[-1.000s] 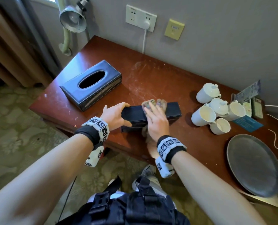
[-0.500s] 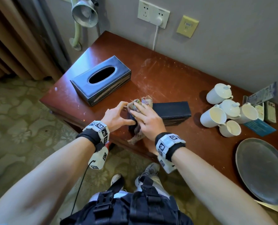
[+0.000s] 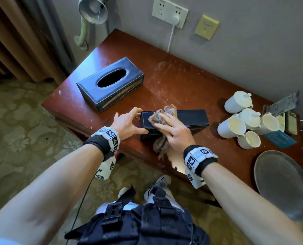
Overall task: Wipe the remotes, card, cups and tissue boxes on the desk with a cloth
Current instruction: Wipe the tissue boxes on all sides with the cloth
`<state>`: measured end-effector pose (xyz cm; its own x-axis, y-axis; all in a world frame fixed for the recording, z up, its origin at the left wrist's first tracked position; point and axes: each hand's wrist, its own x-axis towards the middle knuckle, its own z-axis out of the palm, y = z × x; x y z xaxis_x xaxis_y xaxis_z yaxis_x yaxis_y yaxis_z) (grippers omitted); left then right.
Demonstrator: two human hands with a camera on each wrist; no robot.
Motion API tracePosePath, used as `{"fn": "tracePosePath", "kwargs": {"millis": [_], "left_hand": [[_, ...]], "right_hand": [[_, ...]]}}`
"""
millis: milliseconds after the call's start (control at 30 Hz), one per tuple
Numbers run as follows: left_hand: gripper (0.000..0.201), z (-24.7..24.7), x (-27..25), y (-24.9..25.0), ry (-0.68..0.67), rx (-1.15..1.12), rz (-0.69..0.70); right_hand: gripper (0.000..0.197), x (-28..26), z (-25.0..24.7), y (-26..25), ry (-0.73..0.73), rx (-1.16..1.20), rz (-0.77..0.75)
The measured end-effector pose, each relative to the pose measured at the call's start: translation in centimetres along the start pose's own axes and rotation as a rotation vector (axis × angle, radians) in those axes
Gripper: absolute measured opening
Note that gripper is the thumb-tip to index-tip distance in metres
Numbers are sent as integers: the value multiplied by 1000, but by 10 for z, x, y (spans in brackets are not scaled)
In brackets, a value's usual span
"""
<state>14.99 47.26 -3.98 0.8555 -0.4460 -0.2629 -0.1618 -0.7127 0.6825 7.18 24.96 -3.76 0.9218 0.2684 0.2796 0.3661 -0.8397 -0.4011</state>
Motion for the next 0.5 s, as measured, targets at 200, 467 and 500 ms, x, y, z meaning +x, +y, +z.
{"fn": "tracePosePath", "kwargs": {"millis": [200, 467, 500], "left_hand": [[79, 0, -3, 3, 8, -2, 0], [74, -3, -2, 19, -44, -86, -24], [70, -3, -2, 20, -54, -142, -47]], "right_hand": [[34, 6, 25, -31, 80, -14, 27], [35, -16, -10, 16, 145, -95, 201], [35, -18, -15, 22, 166, -96, 240]]}}
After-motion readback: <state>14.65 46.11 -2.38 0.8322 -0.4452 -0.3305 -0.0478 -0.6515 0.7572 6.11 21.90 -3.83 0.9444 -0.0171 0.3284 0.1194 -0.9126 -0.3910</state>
